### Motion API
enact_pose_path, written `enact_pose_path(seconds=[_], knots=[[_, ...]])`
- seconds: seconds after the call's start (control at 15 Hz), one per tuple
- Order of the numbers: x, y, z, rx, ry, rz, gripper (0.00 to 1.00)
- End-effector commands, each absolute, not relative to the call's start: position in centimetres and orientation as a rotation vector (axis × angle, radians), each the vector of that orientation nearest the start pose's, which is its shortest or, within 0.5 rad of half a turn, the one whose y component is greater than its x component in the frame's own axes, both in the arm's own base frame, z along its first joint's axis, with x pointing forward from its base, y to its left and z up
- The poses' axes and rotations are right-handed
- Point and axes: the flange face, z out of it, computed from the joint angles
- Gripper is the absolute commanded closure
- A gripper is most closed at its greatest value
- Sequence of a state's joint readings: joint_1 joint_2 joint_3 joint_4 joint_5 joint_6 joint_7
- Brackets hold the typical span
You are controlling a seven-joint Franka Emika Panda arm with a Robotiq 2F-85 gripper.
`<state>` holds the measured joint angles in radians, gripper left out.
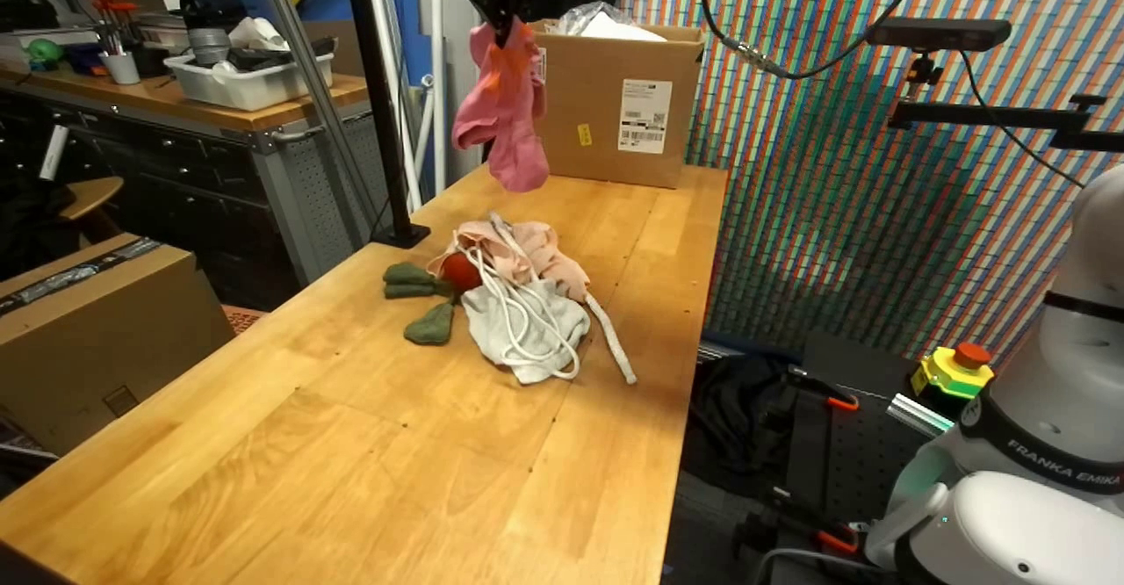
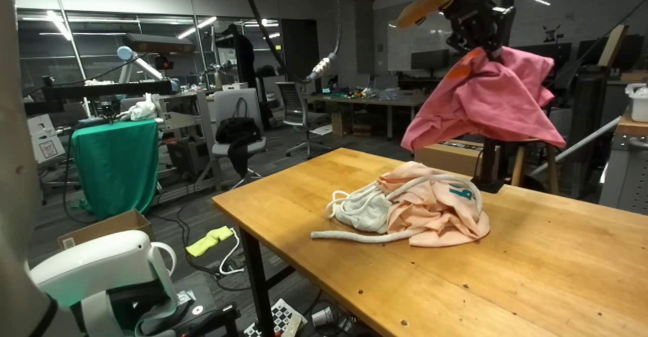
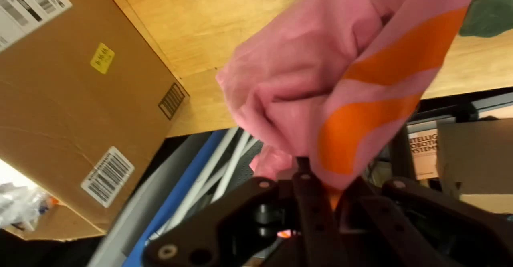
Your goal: Move the pink shirt to the right, move the thick white rope to the left, move the peach shirt to the right, move the white towel to the left, move the radish backwards
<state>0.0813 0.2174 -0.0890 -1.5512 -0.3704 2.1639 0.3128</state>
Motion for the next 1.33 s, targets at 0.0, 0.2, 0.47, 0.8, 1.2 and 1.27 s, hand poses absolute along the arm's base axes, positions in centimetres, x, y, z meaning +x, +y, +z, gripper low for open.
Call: enact_pose_path(seconds=[0.0, 0.2, 0.47, 0.8, 1.2, 1.27], knots=[[64.2, -7.1, 56.7, -3.327, 0.529, -0.748, 0.98], [63.1, -11.9, 55.3, -3.305, 0.733, -0.687, 0.98], [61.6, -18.1, 52.9, -3.279, 1.010, -0.604, 0.98], [59.7, -23.3, 50.0, -3.222, 1.322, -0.528, 0.98], [59.2, -26.3, 48.4, -3.140, 1.637, -0.561, 0.98], [59.3, -26.6, 48.2, -3.126, 1.691, -0.580, 0.98]])
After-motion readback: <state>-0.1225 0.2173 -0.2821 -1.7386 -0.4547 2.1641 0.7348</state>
